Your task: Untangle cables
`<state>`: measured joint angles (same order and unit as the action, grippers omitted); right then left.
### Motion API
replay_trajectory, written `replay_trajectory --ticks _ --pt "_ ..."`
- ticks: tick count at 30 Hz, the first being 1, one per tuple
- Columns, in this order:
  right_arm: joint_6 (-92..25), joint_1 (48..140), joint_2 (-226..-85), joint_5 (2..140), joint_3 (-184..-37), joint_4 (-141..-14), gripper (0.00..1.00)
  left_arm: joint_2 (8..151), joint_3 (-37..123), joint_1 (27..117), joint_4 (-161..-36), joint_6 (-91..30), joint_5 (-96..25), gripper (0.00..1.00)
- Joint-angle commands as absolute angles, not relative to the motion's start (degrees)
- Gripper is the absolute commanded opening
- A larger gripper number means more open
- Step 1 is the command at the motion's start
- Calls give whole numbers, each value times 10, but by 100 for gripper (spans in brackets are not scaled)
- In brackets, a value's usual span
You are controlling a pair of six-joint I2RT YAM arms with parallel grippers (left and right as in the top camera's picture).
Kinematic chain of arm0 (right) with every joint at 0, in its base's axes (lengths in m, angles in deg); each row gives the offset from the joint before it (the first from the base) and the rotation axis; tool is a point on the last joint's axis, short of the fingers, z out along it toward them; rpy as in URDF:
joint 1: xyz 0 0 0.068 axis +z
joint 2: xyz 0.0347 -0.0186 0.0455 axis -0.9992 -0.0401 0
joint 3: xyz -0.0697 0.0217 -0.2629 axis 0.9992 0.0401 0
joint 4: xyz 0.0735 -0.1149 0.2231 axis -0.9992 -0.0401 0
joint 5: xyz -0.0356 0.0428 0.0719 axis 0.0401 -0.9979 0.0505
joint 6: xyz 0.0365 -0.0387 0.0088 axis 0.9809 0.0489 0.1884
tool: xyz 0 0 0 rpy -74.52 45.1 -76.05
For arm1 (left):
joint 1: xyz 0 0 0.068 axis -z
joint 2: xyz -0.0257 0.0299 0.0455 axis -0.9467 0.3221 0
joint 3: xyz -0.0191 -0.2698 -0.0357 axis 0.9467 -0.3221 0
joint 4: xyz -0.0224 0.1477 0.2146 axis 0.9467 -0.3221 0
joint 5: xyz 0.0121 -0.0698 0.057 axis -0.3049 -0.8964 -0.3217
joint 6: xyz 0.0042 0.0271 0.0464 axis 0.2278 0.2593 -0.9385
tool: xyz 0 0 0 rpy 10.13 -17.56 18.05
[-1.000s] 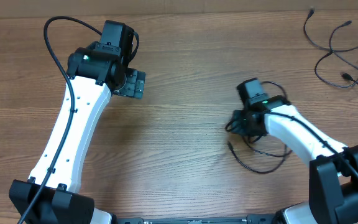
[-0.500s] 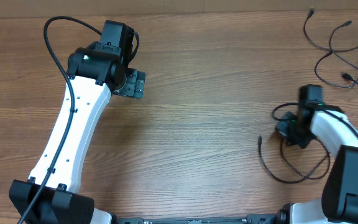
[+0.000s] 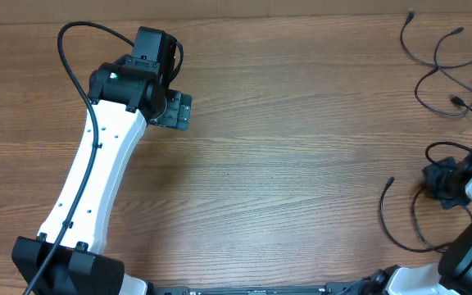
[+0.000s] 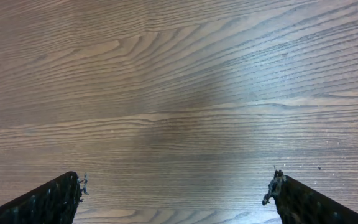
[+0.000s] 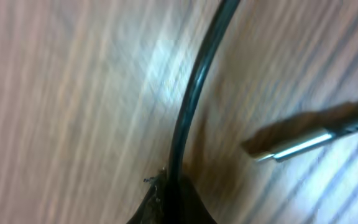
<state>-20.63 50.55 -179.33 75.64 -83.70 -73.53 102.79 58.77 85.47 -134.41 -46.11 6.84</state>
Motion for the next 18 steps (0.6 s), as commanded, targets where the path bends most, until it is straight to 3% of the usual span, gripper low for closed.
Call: replay_trajectory --ticks 1,18 --pt "-206 503 -1790 766 -835 -698 4 1031 585 855 -1343 -470 75 100" --pt "-220 503 -1795 850 -851 -462 4 1031 585 855 -1343 -470 75 100"
